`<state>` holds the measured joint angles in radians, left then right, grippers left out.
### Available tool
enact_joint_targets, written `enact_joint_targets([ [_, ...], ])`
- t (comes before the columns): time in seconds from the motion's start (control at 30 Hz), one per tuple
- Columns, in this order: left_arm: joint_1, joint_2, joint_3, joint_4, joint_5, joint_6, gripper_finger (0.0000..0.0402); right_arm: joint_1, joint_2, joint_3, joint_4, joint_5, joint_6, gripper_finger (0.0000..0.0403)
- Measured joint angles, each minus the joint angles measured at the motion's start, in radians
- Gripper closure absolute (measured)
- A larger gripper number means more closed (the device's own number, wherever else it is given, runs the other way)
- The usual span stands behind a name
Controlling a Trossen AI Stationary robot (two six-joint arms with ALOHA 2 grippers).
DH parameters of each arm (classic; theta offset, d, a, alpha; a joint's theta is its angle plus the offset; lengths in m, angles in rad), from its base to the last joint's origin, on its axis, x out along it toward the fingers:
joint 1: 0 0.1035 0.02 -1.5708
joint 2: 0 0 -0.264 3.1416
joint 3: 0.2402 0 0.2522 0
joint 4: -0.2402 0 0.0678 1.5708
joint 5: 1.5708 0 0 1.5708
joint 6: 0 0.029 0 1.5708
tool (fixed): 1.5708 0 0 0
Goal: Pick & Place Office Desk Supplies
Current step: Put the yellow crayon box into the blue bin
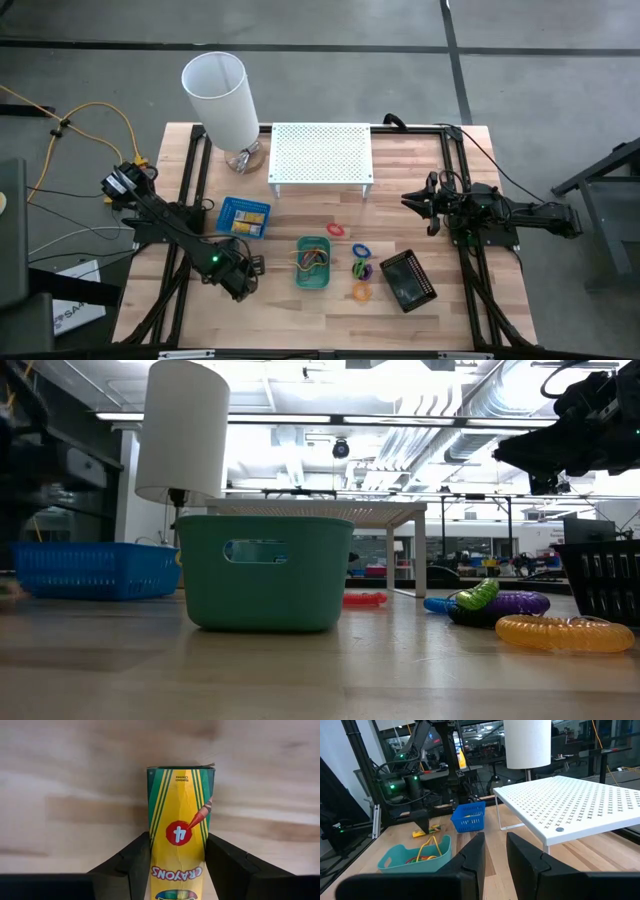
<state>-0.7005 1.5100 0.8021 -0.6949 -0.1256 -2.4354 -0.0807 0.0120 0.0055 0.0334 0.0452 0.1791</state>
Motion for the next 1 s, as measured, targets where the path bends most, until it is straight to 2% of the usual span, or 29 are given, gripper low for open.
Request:
enact_joint_targets([
  [0.2, 0.000, -0.050, 0.000, -0.037, -0.083, 0.043, 0.0236, 0.000, 0.000, 0.000, 0.000, 0.000, 0.000, 0.0337],
  [0.63, -0.003, -0.181, 0.001, -0.134, -0.087, 0.065, 0.0235, 0.000, 0.000, 0.000, 0.000, 0.000, 0.000, 0.0337],
  [1.0, -0.003, -0.237, 0.002, -0.171, -0.076, 0.080, 0.0235, 0.000, 0.000, 0.000, 0.000, 0.000, 0.000, 0.0337],
])
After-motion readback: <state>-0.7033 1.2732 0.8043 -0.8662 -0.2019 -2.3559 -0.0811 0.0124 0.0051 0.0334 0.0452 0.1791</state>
